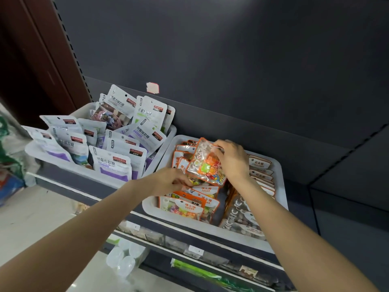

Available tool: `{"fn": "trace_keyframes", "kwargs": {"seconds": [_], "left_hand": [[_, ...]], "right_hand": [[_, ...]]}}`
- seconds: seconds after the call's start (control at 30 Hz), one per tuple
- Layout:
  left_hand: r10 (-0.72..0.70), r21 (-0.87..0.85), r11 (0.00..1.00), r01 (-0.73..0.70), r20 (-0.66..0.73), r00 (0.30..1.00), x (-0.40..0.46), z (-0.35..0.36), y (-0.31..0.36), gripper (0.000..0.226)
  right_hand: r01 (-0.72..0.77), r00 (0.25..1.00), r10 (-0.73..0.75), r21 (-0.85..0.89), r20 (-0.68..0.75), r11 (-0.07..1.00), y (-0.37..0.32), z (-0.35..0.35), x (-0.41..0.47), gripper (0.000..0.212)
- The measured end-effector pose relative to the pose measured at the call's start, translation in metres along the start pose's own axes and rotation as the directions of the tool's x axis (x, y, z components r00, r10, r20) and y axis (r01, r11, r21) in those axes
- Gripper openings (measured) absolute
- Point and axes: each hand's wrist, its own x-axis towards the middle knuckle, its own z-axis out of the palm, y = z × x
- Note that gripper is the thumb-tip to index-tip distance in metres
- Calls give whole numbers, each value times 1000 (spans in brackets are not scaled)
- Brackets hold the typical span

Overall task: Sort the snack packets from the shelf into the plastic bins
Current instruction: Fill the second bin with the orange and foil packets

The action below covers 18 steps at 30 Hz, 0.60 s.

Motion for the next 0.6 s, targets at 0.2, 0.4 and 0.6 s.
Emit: {"fn": "trace_keyframes", "kwargs": {"seconds": [0.2,0.4,0.6], "left_hand": [[6,-2,1000,-6,-40,999,-2,2,1,27],[-81,-161,985,56,-150,985,-6,5,-5,20],[-132,-137,988,72,-501,856,-6,-4,4,31]], "right_hand": [[80,992,-84,40,97,996,-10,1,1,22],[129,940,-172,162,295,978,-19,15,-10,22],[-22,824,-173,337,539,941,-21,34,-16,31]]}}
